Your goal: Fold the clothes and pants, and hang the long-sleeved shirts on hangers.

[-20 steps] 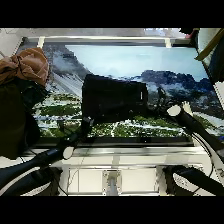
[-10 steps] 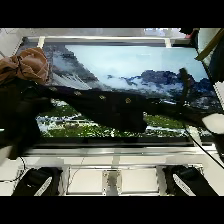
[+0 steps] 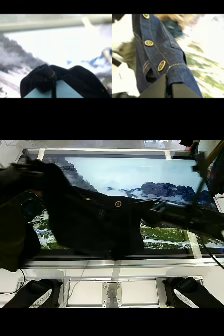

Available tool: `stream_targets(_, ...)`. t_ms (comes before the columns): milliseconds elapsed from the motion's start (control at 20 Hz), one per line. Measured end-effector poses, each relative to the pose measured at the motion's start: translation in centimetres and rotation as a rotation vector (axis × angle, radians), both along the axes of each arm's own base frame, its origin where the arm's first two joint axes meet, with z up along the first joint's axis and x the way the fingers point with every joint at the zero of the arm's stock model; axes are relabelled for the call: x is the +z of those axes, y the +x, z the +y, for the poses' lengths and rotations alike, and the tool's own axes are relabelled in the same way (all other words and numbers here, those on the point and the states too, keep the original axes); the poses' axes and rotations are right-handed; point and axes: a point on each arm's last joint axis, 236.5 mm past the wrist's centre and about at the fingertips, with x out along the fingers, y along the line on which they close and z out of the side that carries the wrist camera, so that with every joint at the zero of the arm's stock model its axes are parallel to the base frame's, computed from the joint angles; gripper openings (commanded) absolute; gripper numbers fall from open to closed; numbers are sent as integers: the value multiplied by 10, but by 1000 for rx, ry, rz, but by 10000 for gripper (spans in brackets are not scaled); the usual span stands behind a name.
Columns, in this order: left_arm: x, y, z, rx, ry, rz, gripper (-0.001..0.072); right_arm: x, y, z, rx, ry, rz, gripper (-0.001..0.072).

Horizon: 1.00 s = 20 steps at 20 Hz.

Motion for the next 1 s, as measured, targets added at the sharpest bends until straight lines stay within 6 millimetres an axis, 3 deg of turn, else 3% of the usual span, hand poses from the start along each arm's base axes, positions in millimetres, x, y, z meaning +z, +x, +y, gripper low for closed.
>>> stream_targets(150,-63,50,-13,3,119,135,23,-61,45,5,-56,-122,95,33)
stream_targets(250,-109,79,-16,12,200,212,23,-107,89,1,-130,-174,151,33)
stream_targets(450,-175,131,-19,43,232,261,24,-178,180,-35,-360,-122,249,39)
stream_targets(500,-185,143,-21,47,220,252,23,-192,201,-47,-425,-90,267,153)
stream_targets(550,-195,155,-24,51,201,239,24,-204,219,-59,-483,-61,277,400)
stream_targets(600,-202,164,-27,52,182,225,25,-212,234,-69,-529,-39,280,449)
stream_targets(650,-208,173,-30,51,162,209,133,-219,247,-77,-567,-20,282,449)
stream_targets(700,-213,181,-34,48,142,193,510,-222,258,-84,-597,-4,277,449)
stream_targets(750,-216,186,-37,48,119,183,698,-221,267,-89,-620,13,266,448)
stream_targets(900,-206,192,-37,69,40,153,704,-200,288,-105,-648,28,211,447)
stream_targets(1000,-184,186,-21,109,9,142,704,-179,289,-120,-622,-23,176,446)
